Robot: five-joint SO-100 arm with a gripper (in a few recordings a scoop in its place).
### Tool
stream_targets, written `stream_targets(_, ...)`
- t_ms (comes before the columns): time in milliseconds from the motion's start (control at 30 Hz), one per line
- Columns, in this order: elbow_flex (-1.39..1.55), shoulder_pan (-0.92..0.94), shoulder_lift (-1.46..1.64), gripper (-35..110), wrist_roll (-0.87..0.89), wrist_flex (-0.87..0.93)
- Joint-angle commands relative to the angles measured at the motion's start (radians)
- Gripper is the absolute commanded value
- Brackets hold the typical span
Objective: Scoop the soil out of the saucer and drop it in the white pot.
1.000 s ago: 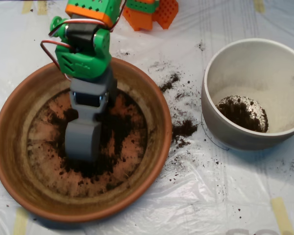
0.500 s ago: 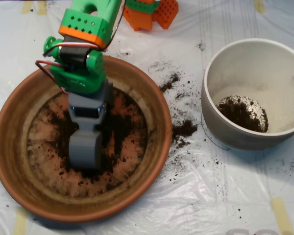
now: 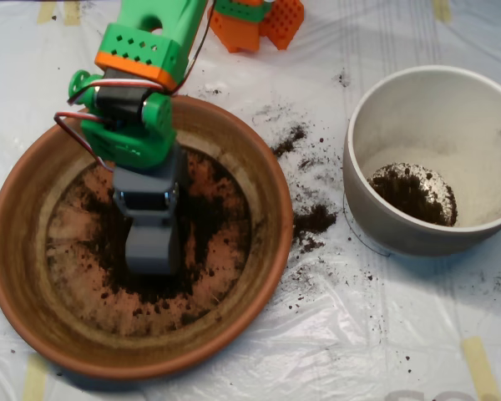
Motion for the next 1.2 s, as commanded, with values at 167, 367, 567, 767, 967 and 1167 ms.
stream_targets(167,0.215,0.018,0.230,13,0.006,-0.117)
stream_targets(367,0.307,-0.002,0.356,0,0.023,-0.172)
stream_targets(567,0.298,-0.034,0.446,0,0.032,-0.147)
stream_targets(767,0.232,-0.075,0.543,0,0.040,-0.071)
stream_targets(967,0.255,-0.110,0.658,0,0.028,-0.055)
stream_targets(1167,0.399,-0.149,0.827,0,0.006,-0.130)
